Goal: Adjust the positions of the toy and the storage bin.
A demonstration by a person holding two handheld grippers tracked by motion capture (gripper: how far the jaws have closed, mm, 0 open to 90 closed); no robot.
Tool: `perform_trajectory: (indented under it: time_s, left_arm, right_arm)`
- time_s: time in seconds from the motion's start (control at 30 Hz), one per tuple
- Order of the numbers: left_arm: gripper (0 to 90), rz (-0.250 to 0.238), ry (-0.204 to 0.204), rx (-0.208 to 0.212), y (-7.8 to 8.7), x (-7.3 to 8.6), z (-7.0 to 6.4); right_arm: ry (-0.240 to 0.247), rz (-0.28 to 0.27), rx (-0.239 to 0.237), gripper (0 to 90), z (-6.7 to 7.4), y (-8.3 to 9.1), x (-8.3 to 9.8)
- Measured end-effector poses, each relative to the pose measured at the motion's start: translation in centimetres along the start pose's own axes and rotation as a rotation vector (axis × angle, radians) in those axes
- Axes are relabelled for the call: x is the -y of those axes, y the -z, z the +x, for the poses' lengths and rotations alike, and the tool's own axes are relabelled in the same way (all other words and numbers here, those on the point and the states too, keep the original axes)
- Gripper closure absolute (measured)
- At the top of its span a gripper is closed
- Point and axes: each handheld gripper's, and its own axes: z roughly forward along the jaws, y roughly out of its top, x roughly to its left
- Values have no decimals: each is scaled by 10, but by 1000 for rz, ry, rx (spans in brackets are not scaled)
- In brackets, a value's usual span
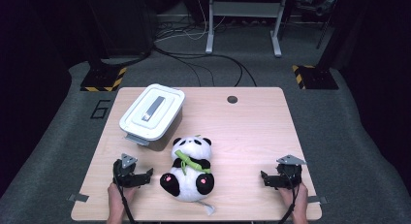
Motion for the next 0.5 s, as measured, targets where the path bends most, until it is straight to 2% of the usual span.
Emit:
perform_trajectory:
  time_s: [0.5]
  left_arm:
    - [129, -2, 16, -17, 0, 0, 0]
  right_arm:
    - [22, 4, -15, 7, -2, -2, -2]
